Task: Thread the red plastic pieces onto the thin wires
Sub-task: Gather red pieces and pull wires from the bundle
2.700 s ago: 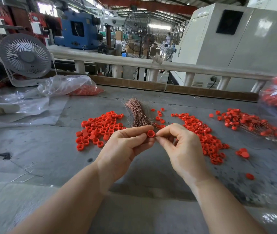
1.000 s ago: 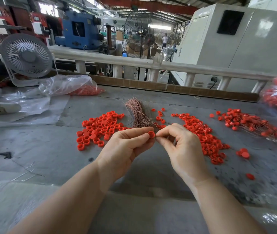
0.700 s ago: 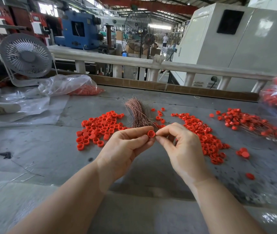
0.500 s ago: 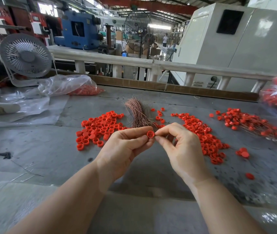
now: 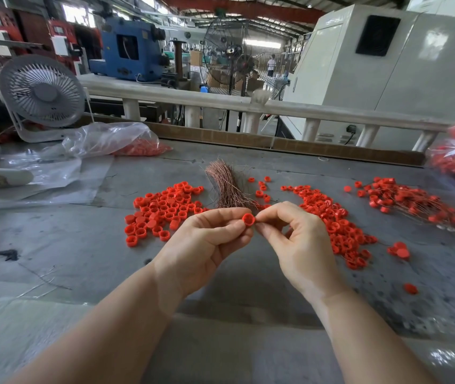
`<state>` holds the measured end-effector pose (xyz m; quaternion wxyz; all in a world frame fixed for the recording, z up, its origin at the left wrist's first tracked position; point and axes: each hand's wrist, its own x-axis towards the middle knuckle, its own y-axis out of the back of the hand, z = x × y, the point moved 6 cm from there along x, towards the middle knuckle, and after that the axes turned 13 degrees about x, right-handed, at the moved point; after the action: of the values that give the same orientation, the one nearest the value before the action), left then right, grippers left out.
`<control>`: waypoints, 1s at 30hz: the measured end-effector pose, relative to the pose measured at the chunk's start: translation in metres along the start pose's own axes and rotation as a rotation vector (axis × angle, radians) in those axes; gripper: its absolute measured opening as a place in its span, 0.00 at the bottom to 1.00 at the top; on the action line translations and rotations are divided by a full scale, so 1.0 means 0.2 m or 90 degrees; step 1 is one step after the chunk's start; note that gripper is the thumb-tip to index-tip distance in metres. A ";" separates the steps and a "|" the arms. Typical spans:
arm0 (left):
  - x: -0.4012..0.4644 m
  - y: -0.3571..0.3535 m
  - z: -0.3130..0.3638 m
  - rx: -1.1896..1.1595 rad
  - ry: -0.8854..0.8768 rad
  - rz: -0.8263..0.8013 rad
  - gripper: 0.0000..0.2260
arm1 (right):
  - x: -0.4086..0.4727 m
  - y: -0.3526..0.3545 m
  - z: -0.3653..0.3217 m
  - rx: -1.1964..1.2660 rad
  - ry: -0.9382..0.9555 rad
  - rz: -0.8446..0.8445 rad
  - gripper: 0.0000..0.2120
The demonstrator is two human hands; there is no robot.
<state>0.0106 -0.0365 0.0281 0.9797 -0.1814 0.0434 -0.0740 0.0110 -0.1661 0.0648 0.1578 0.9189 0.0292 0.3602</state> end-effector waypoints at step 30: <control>0.00 -0.02 -0.01 -0.081 0.026 -0.033 0.10 | 0.00 0.00 0.00 -0.009 0.016 0.010 0.06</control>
<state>0.0098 -0.0411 0.0280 0.9628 -0.2427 0.0633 -0.1005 0.0105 -0.1663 0.0641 0.1608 0.9135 0.0215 0.3730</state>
